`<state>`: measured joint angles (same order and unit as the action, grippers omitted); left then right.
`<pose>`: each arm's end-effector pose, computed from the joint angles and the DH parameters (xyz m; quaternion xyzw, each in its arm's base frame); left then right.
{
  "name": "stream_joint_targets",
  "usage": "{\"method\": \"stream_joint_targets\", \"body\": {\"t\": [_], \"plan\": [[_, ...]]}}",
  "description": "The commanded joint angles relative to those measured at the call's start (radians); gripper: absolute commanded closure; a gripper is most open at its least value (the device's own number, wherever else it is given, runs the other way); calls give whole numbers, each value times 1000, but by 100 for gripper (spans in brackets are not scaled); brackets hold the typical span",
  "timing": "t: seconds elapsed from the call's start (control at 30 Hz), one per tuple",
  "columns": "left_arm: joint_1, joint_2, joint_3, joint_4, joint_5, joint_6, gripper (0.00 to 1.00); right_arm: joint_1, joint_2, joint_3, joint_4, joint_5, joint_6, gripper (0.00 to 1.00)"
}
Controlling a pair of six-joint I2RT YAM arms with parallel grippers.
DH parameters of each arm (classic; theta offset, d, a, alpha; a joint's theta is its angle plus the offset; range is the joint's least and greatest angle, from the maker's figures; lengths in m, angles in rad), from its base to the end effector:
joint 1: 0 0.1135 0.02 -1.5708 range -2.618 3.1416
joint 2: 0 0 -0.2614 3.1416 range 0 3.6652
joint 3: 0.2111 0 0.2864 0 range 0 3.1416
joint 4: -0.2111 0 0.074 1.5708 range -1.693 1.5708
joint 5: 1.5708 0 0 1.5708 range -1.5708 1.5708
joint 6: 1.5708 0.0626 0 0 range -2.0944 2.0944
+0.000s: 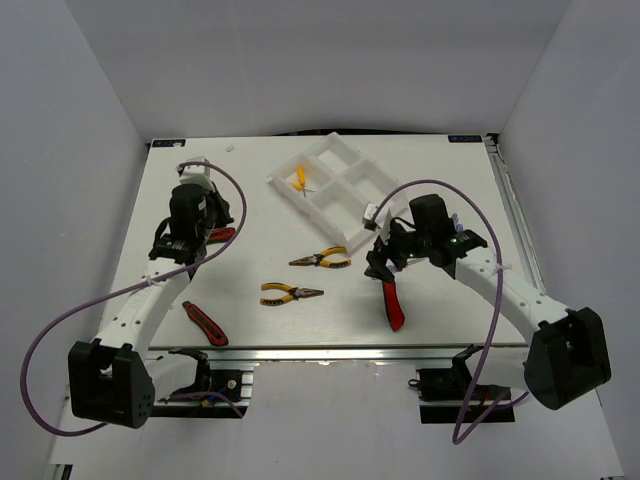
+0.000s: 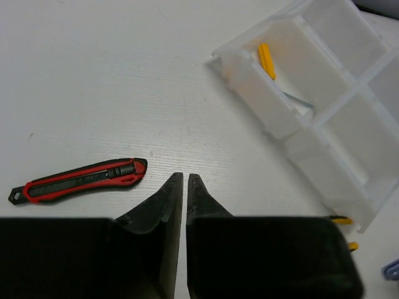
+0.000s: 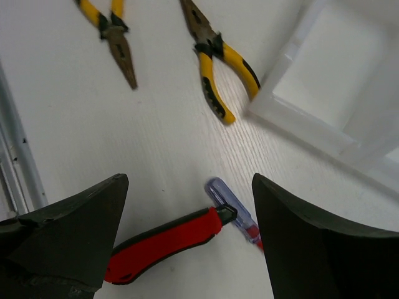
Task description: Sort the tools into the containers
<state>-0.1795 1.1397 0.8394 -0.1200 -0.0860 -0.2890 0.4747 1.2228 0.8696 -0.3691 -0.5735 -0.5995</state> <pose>0.3163 -0.0519 0.2698 -0.0692 0.8357 -0.0911 0.5371 0.2596 0.1716 0.2350 -0.5473 0.6915 0.2326 0.4101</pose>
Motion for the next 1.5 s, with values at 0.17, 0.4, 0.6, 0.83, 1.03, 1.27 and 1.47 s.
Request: {"method": "stream_joint_targets", "body": {"t": [0.17, 0.4, 0.6, 0.83, 1.03, 1.27, 1.47], "plan": [[0, -25, -8, 28, -49, -102, 73, 1, 89, -1, 38, 406, 334, 11], [0, -8, 12, -35, -230, -209, 15, 18, 102, -83, -11, 501, 418, 11], [-2, -35, 10, -59, -340, -251, 2, 84, 152, -83, -56, 569, 463, 11], [-2, -38, 15, -64, -371, -249, 2, 97, 191, -55, -100, 583, 489, 11], [-2, -47, 9, -56, -386, -236, 2, 107, 233, -41, -139, 538, 492, 11], [-3, -41, 10, -58, -379, -237, 2, 136, 254, -32, -142, 566, 514, 13], [-5, -49, 10, -58, -380, -234, 2, 174, 291, -18, -152, 598, 523, 22]]}}
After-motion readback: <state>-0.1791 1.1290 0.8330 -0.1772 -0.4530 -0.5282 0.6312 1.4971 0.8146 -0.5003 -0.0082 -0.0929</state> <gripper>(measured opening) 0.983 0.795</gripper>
